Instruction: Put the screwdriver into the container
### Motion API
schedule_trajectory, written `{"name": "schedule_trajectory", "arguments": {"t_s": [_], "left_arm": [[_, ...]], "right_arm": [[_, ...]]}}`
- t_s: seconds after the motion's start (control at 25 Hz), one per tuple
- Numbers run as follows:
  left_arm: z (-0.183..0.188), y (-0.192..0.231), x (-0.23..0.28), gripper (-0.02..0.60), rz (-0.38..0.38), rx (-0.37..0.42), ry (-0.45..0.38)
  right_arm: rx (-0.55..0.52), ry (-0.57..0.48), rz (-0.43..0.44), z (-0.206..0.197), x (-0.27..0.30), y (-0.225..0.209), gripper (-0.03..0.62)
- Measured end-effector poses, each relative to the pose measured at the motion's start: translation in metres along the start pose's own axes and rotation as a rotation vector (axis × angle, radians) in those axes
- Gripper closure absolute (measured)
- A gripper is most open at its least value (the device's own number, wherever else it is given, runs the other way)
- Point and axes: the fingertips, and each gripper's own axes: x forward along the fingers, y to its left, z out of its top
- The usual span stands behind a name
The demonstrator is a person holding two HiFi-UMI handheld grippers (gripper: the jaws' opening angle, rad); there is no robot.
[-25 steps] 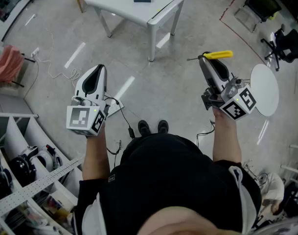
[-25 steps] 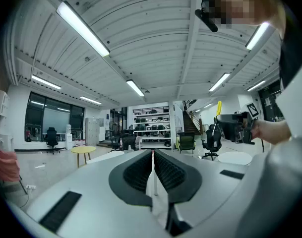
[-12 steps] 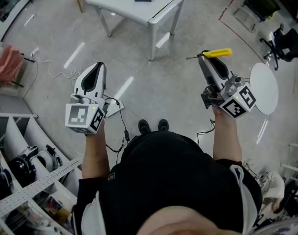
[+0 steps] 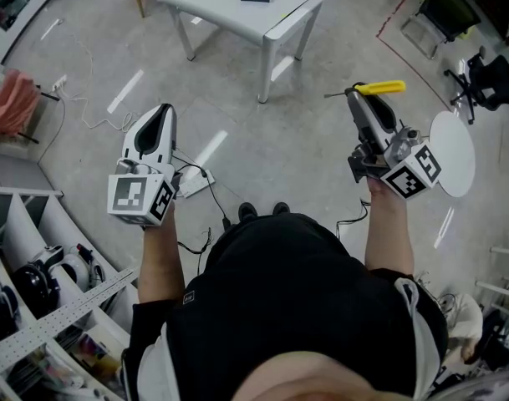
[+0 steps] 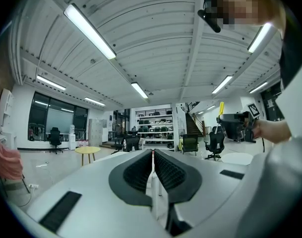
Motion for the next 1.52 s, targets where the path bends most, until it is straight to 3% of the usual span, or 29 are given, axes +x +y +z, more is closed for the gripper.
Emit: {"name": "schedule_trajectory", "arguments": {"t_s": [0.32, 0.6, 1.04, 1.52], "left_arm": [[-0.007, 0.024, -0.011, 0.555, 0.002, -0.012, -0.008], [-0.011, 0.043, 0.002, 0.555, 0.023, -0.017, -0.002], [-0.018, 0.073, 0.087, 0.555, 0.035, -0.006, 0.051], [0.0, 0.101, 0.192, 0.555, 0.066, 0.003, 0.053]], "right_arm": [[0.003, 0.005, 0.017, -0.009, 0.028, 0.017, 0.51], [0.023, 0.008, 0.036, -0.015, 0.056, 0.002, 0.511], [0.099, 0.02, 0.063, -0.036, 0.113, -0.081, 0.51], [0.104, 0.002, 0.092, -0.013, 0.174, -0.185, 0.511]]}}
